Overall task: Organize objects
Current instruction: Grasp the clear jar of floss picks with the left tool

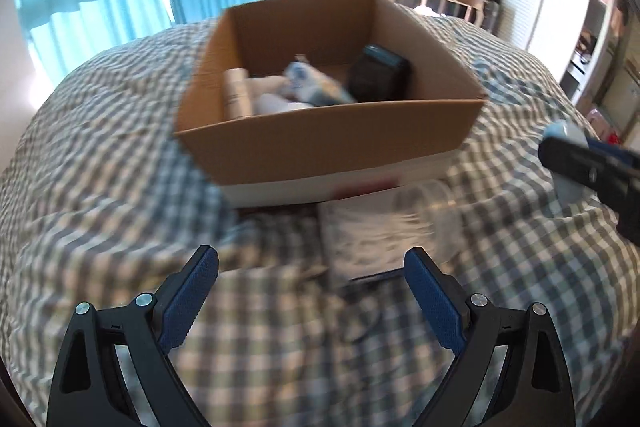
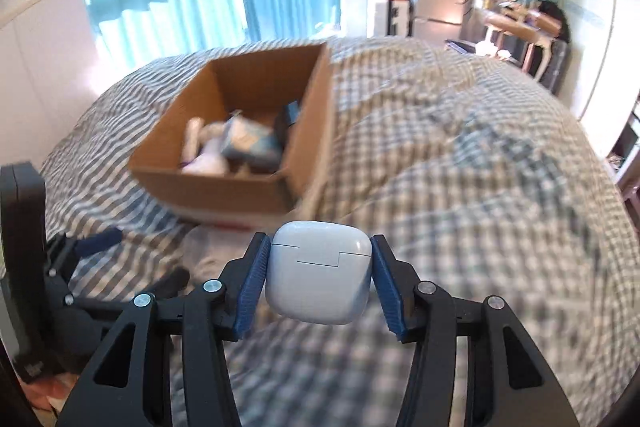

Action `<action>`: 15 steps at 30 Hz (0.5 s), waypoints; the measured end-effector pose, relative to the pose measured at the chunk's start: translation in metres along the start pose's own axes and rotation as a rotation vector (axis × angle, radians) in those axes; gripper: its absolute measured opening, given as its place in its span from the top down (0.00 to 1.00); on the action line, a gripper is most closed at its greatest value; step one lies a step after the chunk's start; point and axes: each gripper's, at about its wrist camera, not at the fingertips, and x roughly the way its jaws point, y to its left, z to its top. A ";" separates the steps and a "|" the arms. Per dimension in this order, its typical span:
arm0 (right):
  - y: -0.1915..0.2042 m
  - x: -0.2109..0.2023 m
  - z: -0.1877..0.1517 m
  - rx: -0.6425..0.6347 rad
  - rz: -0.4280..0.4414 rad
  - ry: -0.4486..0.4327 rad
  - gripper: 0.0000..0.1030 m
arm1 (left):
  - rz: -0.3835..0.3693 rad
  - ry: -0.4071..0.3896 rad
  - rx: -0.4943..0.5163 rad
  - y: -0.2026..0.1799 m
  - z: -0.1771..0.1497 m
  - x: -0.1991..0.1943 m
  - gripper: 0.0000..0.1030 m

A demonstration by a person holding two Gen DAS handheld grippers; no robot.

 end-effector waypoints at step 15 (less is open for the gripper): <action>-0.039 0.037 -0.009 0.077 0.048 0.060 0.51 | -0.052 0.068 0.023 -0.048 0.015 0.047 0.06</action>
